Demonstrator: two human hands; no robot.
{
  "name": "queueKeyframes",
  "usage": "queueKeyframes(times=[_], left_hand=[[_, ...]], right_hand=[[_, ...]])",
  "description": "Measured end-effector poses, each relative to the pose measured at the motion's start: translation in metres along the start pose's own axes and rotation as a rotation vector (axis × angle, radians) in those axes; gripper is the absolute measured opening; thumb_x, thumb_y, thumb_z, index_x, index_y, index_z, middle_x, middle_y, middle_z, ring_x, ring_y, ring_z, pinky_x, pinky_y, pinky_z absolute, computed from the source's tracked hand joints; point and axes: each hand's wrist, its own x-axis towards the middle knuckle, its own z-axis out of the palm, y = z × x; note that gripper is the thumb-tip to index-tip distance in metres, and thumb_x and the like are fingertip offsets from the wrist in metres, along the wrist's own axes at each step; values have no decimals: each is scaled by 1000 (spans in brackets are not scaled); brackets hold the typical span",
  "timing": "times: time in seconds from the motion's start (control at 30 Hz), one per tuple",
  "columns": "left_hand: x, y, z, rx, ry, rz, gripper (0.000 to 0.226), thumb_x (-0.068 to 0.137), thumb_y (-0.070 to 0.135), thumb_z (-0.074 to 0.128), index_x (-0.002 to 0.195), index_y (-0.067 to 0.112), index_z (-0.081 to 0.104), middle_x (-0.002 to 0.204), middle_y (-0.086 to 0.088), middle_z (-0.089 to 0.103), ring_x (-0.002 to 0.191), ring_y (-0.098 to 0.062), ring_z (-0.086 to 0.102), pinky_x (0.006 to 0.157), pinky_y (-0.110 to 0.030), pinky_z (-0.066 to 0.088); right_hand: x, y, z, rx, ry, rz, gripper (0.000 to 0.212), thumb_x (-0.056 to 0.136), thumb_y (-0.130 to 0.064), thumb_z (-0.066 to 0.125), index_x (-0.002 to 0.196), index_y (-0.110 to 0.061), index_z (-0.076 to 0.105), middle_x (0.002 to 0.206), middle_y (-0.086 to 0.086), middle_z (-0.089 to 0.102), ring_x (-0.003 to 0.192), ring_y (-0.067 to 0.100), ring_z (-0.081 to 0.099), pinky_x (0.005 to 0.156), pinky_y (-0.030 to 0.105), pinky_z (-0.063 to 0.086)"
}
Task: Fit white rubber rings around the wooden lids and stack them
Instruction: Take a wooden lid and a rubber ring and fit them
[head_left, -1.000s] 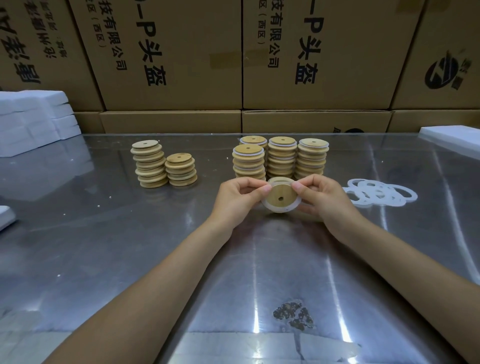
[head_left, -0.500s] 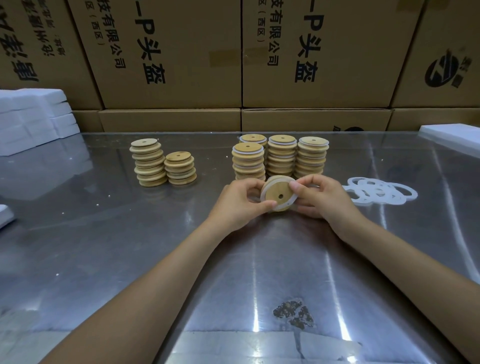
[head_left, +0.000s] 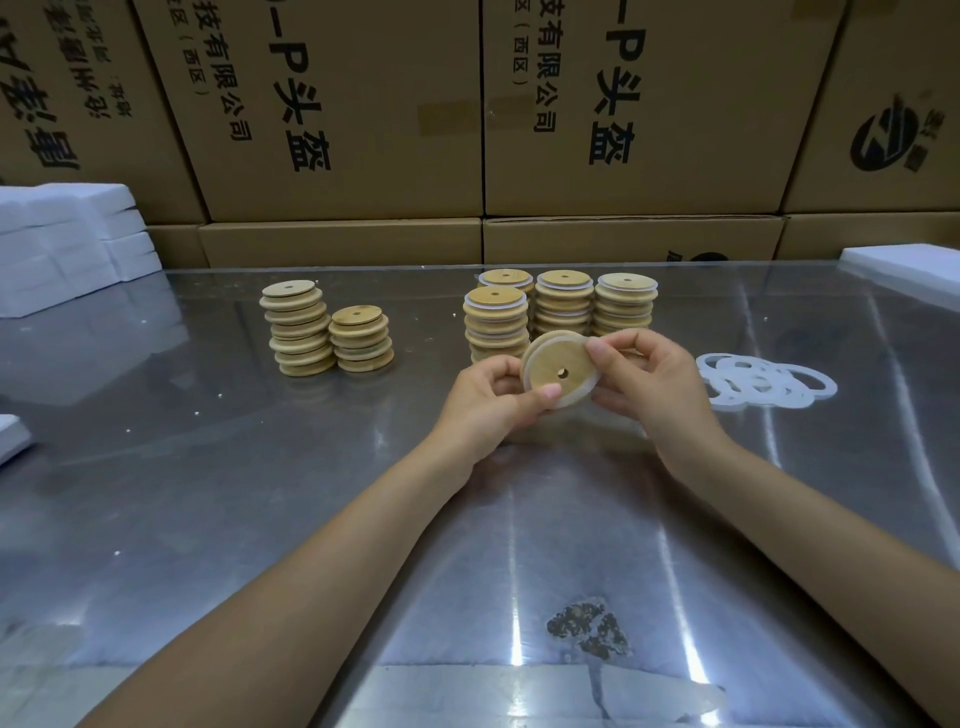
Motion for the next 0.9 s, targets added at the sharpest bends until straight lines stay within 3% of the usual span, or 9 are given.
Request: queueKeyframes(times=[0.13,0.23,0.33,0.43,0.57,0.67,0.77,0.9], left_hand=[[-1,-1,7,152,13,115,29,77,1,75,94,5,53,89,-9,63,81,-16,57,68,-25,47],[-1,-3,11,346,31,205,31,72,11,81,84,15,53,75,7,59,65,-5,52,62,-20,44],[0,-5,9,404,63,240,33,71,15,81,74,24,49,69,12,57,58,0,49,56,-17,41],[3,-5,9,373,60,240,39,72,10,81,72,23,44,70,7,55,62,-7,47,58,-21,40],[4,-3,8,288,41,193,39,73,2,78,75,19,44,73,4,53,66,-9,46,60,-21,39],[2,-4,7,150,11,147,30,75,1,76,91,6,51,81,-3,54,76,-15,49,67,-29,42],[-1,-3,9,54,0,119,42,77,5,76,110,-4,51,86,-4,57,81,-15,53,68,-31,46],[-1,-3,12,97,71,186,37,76,9,78,100,-5,53,82,-4,58,75,-12,52,65,-28,45]], right_hand=[[-5,1,6,-33,-30,-145,14,88,-20,65,78,-18,55,76,4,69,67,9,65,61,29,56],[-8,6,9,-257,-93,-326,13,86,-18,69,79,-21,58,83,2,72,76,12,68,68,33,55],[-10,9,11,-344,-92,-401,13,87,-18,66,79,-24,59,86,-5,72,85,10,68,73,35,56],[-7,8,11,-306,-85,-400,17,90,-13,63,76,-22,56,86,-9,73,83,5,68,70,26,54],[-2,7,11,-205,-54,-294,22,91,-11,61,72,-17,52,59,-14,64,56,-1,56,57,17,40],[-3,5,11,-133,-85,-276,17,89,-13,63,75,-16,56,67,-4,67,62,4,60,61,22,45],[-4,2,10,-107,-92,-319,11,89,-14,64,79,-17,60,76,-1,69,74,10,66,68,27,51],[-4,4,10,-133,-109,-345,10,86,-14,68,83,-20,60,83,-2,71,81,12,68,72,27,53]])
